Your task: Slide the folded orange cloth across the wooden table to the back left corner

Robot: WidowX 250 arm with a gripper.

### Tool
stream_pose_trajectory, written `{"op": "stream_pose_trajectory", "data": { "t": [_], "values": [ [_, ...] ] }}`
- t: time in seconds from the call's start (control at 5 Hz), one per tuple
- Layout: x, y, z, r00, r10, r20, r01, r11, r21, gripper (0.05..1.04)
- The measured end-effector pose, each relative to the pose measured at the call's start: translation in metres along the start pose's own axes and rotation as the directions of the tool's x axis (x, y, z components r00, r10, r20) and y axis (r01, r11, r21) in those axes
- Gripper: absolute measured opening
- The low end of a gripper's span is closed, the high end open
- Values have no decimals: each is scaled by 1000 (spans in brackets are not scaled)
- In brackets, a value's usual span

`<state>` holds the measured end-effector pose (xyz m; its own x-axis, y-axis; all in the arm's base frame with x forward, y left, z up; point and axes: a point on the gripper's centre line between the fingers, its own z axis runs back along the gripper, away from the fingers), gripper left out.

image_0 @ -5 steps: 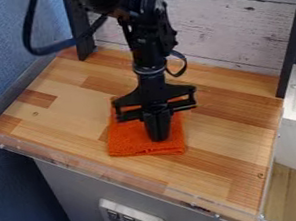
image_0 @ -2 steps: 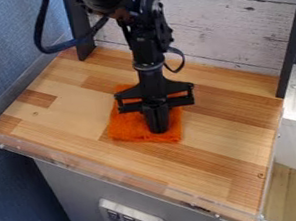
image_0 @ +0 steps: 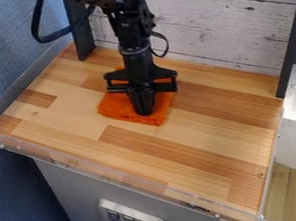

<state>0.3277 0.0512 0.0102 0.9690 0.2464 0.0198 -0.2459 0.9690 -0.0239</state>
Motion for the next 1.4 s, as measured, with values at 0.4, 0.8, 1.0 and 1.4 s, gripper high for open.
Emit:
{"op": "stream_pose_trajectory", "data": {
  "t": [0.4,0.8,1.0,1.4],
  "values": [
    [25,27,1,989,-150,-9,150,989,18,59],
    [41,46,0,971,-237,-22,238,971,25,59],
    [47,50,0,965,-260,-26,261,965,25,83],
    [27,59,6,958,-273,-92,275,961,9,468]
  ]
}}
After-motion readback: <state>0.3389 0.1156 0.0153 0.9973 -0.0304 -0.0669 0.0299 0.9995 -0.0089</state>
